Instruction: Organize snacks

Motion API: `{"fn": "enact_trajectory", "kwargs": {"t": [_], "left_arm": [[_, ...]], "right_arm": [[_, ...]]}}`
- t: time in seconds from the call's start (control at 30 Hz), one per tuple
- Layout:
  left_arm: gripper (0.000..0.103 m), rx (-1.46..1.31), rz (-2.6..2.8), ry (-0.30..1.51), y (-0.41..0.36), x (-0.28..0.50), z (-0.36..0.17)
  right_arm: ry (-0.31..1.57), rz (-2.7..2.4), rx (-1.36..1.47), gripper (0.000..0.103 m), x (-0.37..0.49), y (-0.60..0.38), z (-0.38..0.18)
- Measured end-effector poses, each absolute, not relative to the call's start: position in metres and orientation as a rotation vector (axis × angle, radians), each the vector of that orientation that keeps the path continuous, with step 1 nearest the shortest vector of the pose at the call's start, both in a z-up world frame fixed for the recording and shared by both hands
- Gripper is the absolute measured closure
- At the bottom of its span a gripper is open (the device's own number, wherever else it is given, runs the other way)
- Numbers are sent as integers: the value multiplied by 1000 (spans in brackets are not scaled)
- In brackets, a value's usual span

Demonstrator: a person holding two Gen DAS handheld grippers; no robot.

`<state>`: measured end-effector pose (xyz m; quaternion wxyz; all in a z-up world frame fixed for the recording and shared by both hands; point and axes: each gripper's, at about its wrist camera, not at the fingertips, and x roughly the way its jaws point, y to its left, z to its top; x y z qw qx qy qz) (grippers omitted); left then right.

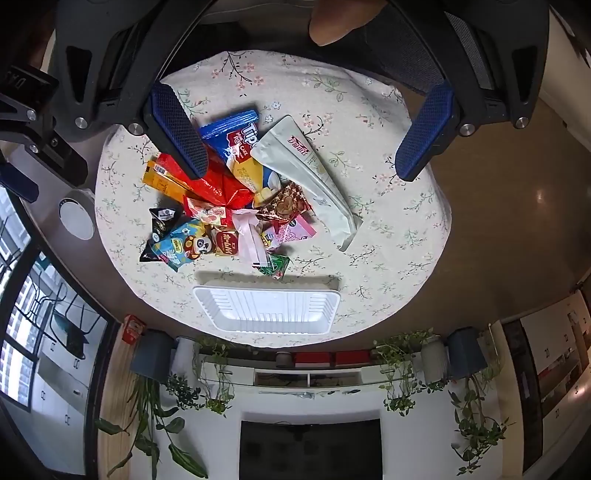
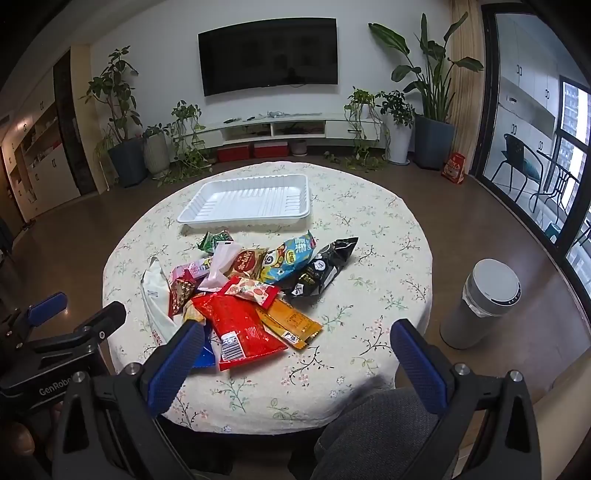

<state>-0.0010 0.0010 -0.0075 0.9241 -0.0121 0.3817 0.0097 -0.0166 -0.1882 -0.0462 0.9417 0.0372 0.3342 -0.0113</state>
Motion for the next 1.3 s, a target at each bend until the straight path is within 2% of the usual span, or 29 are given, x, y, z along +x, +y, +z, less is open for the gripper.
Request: {"fn": "enact_trajectory", "kwargs": {"t": [1.3], "left_arm": [[0, -21, 22, 784, -1, -1, -6]], "right_arm": [[691, -24, 74, 0, -18, -187, -50]]}}
